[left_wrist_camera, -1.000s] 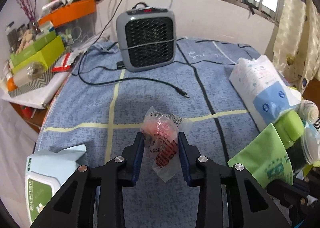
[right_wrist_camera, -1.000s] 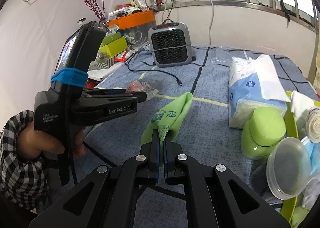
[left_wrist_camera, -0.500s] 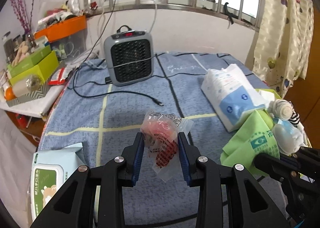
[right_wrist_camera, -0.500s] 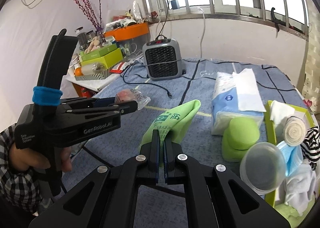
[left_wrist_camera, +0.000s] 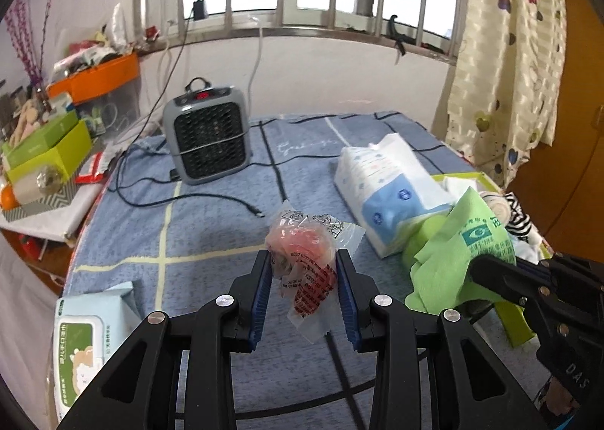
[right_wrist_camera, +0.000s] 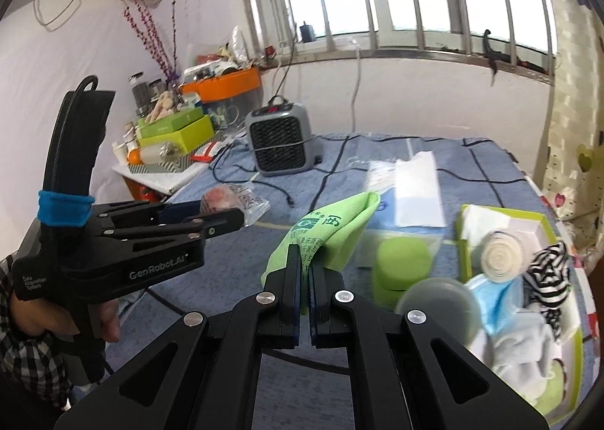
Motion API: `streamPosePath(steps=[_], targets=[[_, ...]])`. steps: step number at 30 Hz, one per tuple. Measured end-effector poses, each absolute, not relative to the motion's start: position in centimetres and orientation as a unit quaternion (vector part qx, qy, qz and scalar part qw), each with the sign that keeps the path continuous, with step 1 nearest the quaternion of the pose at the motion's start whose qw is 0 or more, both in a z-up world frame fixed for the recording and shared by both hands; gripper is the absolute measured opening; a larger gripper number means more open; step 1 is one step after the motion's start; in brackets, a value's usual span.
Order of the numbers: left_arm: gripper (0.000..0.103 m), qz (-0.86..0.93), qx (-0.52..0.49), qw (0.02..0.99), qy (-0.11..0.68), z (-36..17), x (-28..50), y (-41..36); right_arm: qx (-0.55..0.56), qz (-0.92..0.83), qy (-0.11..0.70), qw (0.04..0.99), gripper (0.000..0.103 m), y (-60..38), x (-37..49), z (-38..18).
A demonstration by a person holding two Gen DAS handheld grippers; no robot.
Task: Organize soft objects
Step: 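Carry the green cloth and plastic bag over the lime-green box with both grippers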
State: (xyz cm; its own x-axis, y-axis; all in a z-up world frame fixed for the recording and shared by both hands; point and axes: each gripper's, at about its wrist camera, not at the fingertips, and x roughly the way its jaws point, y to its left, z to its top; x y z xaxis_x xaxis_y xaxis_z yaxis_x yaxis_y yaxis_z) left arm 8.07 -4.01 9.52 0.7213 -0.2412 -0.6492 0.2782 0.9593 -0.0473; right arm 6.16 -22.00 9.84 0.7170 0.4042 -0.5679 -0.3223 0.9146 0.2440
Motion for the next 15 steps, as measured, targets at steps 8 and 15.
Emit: streamPosePath(steps=[8, 15], targets=[[0.032, -0.174, 0.037, 0.925, 0.336, 10.5, 7.3, -7.1, 0.071, 0.162, 0.307, 0.935, 0.003, -25.2, 5.2, 10.7], [0.032, -0.197, 0.047, 0.922, 0.331, 11.0, 6.8, -9.7, 0.079, 0.14, 0.301, 0.94, 0.003, -27.4, 4.5, 11.0]])
